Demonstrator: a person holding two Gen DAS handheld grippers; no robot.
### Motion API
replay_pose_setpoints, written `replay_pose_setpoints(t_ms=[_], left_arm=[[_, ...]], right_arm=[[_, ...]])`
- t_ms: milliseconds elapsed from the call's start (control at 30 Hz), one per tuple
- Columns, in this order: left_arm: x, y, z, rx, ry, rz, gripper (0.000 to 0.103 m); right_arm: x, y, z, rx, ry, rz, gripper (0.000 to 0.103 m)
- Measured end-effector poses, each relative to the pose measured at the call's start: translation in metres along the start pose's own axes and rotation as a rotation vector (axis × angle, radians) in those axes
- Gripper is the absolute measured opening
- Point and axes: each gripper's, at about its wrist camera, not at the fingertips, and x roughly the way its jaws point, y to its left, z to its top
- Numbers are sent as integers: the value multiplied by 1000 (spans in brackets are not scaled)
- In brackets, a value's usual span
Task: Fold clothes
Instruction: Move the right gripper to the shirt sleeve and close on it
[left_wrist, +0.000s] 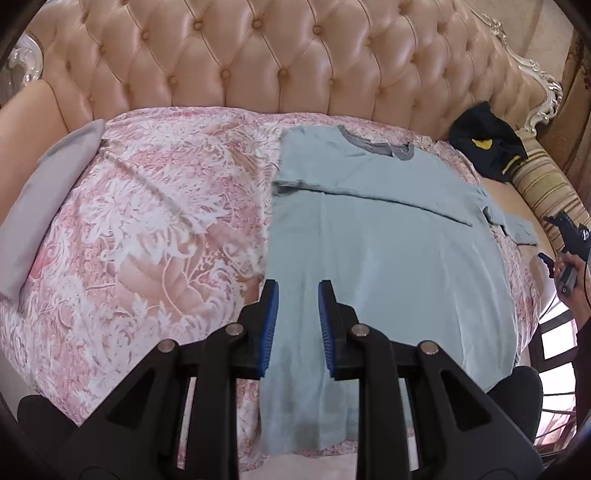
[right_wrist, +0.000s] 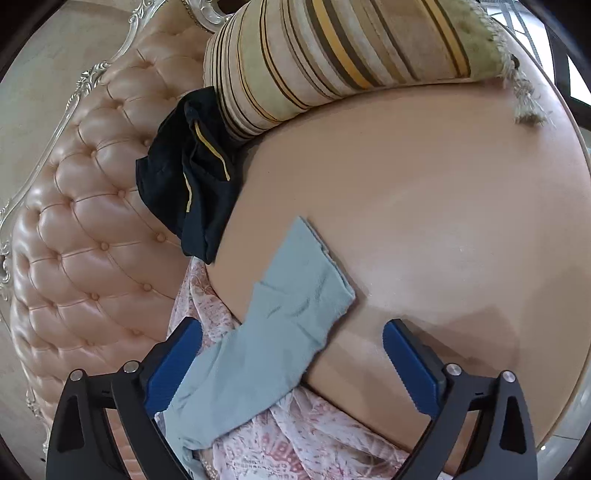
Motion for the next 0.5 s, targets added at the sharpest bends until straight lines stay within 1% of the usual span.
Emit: replay_pose_setpoints(t_ms=[67, 100, 133, 167, 200, 267, 333, 433, 467, 500], left_arm=[[-3, -4, 2, -1, -10, -16, 25], [-4, -7, 3, 3, -14, -23, 26], [-5, -10, 5, 13, -17, -30, 27], [-7, -14, 6, 22, -21, -37, 29], [-8, -17, 7, 31, -23, -44, 30], [-8, -23, 8, 60, -33, -49, 33], [-8, -30, 8, 95, -46, -50, 33], [5, -42, 7, 189, -79, -46, 33], [11, -47, 7, 222, -91, -45, 33], [20, -48, 8, 235, -82, -39, 33]], right_arm=[[2, 4, 1, -11, 10, 12, 77], [7, 4, 0, -6, 34, 23, 73], [9, 1, 0, 3, 50, 33, 64], [14, -1, -3, 14, 69, 42, 57], [17, -3, -5, 19, 79, 46, 55], [19, -2, -6, 4, 71, 46, 51], [21, -1, -5, -2, 59, 51, 51], [26, 4, -1, -18, 50, 41, 51], [28, 7, 0, -38, 45, 24, 48], [30, 11, 1, -60, 39, 1, 39]])
